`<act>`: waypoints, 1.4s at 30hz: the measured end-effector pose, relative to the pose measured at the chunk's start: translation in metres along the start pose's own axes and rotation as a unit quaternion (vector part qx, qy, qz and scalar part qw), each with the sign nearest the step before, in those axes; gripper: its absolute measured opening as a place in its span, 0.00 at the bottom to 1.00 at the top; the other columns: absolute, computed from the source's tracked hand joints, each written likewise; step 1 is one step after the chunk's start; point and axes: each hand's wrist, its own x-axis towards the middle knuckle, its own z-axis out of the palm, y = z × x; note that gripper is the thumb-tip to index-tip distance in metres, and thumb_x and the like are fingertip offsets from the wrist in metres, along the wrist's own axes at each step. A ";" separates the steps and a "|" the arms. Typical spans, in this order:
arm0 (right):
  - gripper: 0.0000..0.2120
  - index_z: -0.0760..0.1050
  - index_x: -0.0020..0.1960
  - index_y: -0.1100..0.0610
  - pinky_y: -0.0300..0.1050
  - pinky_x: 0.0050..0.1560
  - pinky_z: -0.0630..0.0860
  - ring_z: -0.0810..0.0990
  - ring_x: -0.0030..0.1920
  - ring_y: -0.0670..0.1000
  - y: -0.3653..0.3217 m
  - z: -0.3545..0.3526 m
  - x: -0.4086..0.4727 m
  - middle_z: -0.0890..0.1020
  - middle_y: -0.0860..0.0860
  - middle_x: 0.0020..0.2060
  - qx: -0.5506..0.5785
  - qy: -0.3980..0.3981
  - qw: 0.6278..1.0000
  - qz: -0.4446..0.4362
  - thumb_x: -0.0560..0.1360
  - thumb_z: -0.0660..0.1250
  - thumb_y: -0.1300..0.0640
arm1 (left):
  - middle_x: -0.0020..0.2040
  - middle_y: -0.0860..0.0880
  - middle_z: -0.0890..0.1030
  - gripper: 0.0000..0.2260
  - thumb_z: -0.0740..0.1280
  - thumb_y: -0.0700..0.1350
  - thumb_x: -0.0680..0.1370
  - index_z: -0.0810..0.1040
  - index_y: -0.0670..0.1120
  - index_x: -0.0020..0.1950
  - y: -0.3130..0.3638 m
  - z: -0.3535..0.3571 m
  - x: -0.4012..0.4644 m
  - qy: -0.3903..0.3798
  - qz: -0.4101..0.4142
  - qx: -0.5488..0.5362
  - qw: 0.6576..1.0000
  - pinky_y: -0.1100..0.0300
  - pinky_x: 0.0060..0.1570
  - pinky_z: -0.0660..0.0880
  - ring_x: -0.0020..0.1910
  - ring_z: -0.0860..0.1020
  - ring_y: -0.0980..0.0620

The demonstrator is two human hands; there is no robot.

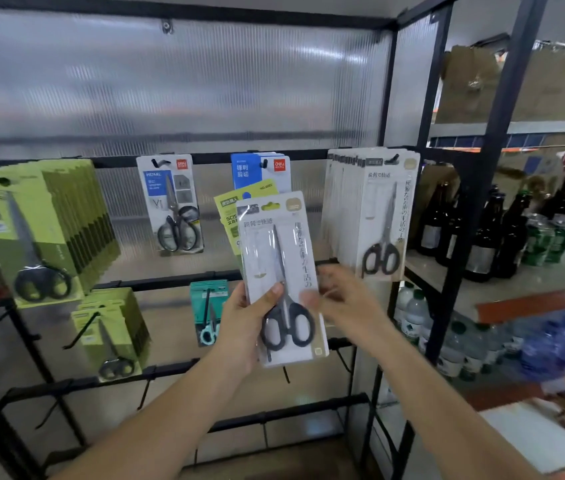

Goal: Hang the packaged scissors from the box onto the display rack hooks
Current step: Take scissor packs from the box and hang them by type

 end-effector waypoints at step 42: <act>0.31 0.50 0.76 0.48 0.41 0.29 0.70 0.74 0.34 0.46 0.004 -0.107 0.076 0.77 0.53 0.48 -0.224 0.216 0.945 0.105 0.78 0.60 0.58 | 0.45 0.51 0.85 0.07 0.60 0.46 0.80 0.78 0.51 0.52 0.004 -0.015 0.008 -0.001 -0.008 0.031 1.000 0.57 0.30 0.78 0.38 0.84 0.51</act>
